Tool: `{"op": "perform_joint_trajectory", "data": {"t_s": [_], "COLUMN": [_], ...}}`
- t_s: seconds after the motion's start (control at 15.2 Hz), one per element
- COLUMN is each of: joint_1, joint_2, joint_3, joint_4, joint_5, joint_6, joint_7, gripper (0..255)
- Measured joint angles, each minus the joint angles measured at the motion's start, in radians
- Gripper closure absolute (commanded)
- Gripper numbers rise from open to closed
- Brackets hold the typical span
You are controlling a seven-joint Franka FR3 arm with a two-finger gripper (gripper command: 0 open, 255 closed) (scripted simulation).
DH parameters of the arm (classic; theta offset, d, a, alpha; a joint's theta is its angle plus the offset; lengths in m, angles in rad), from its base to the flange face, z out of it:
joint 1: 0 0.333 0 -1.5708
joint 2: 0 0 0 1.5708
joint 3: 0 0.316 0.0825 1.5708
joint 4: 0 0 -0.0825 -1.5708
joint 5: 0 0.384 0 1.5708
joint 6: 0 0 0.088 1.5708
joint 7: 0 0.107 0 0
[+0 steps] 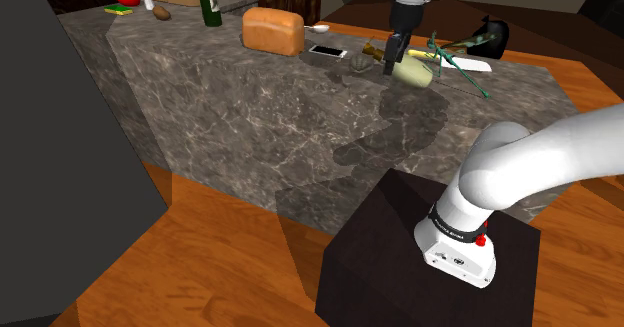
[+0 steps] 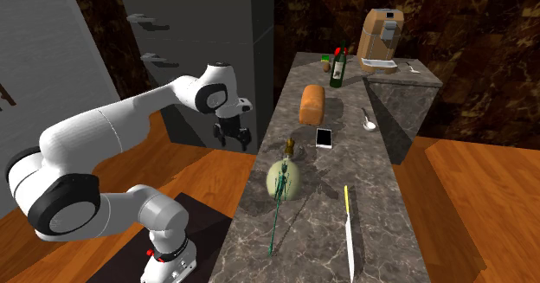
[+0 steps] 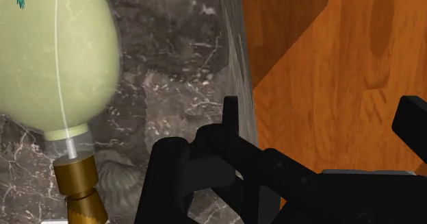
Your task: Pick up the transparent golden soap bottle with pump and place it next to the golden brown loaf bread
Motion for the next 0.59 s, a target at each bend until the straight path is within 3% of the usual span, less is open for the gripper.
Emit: {"op": "perform_joint_trajectory", "data": {"t_s": [0.59], "joint_1": [-0.005], "joint_2": [0.109], "joint_3": [-0.241], "joint_4": [0.04], "joint_5": [-0.058], "joint_6": [0.259], "joint_7": [-0.267], "gripper": [0]}}
